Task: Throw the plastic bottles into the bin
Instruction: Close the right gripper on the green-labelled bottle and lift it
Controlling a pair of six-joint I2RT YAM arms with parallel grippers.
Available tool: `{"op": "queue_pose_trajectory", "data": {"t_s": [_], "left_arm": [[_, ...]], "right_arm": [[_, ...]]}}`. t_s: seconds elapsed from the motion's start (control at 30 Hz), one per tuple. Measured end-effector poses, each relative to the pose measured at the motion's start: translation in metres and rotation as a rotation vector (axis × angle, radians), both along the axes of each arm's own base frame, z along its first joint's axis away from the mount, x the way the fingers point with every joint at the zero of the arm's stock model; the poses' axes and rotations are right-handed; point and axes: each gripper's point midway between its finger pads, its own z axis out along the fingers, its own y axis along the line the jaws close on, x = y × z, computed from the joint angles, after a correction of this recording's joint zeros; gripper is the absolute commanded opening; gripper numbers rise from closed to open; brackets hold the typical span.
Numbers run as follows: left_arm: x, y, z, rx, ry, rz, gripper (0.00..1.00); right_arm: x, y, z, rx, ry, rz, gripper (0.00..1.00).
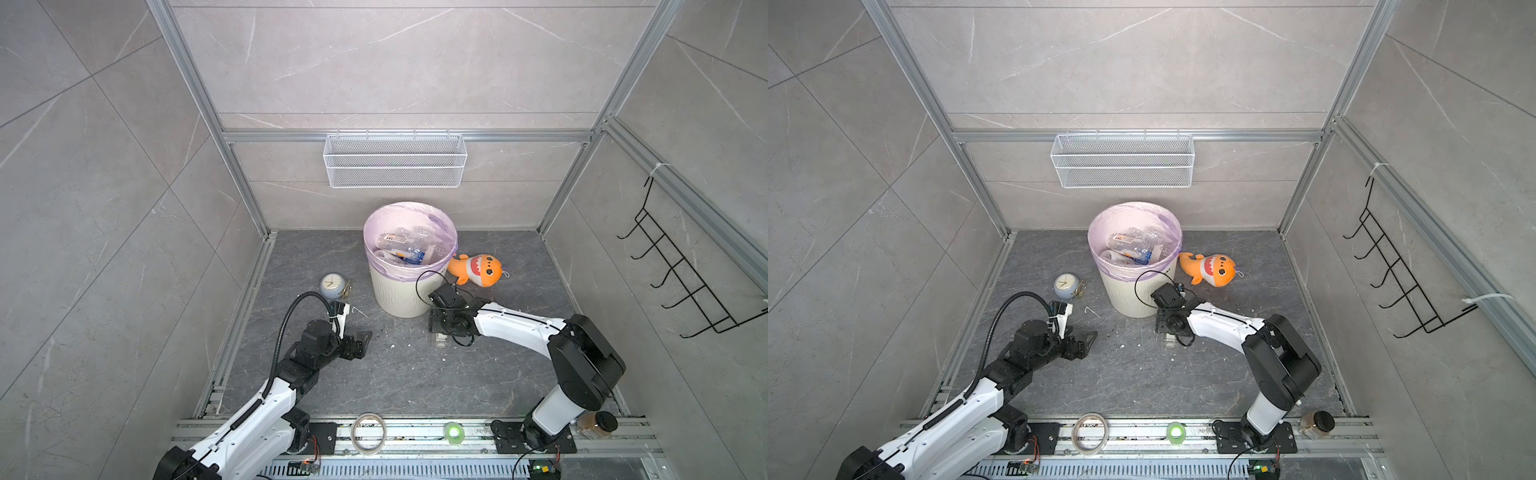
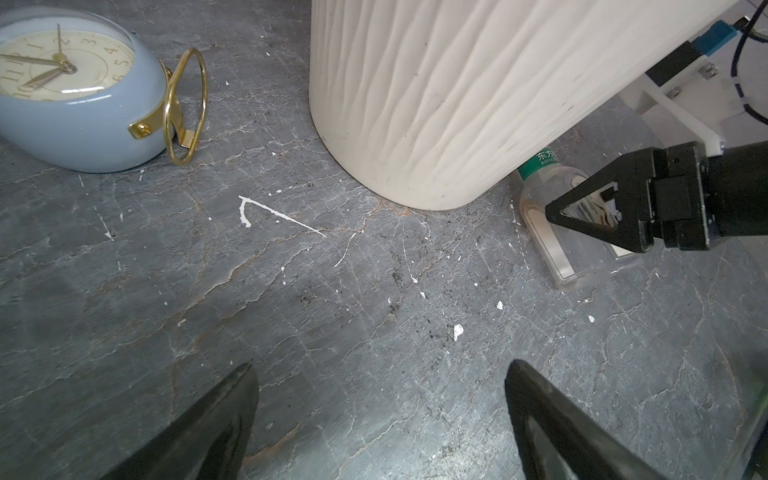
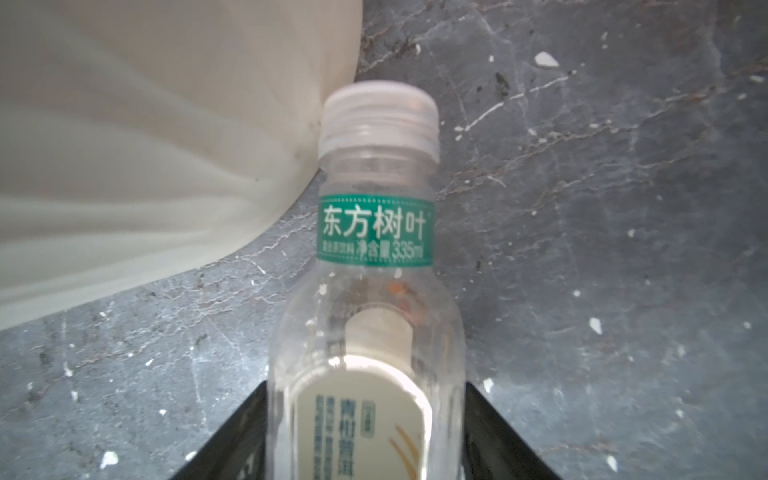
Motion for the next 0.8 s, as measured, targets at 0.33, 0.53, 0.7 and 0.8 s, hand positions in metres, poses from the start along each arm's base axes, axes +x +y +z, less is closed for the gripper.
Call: {"op": "queue_pose_trajectory", "data": {"t_s": [0.33, 0.53, 0.7, 0.8], "left_arm": [[0.0, 0.0, 0.0, 0.0, 0.0, 0.0, 0.95], [0.0, 0.0, -0.001, 0.001, 0.002, 0.0, 0.95], [0.0, 0.0, -0.001, 0.001, 0.002, 0.0, 0.95], [0.001, 0.0, -0.001, 0.002, 0.003, 0.0, 0.95]], "right_arm": [[-0.003, -0.003, -0.003, -0.038, -0.005, 0.023, 0.51], [-0.015, -0.01, -0.001, -0.053, -0.031, 0.054, 0.48], [-0.041, -0.023, 0.005, -0.04, -0.069, 0.096, 0.48], [-0.051, -0.027, 0.018, -0.012, -0.13, 0.122, 0.48]]}}
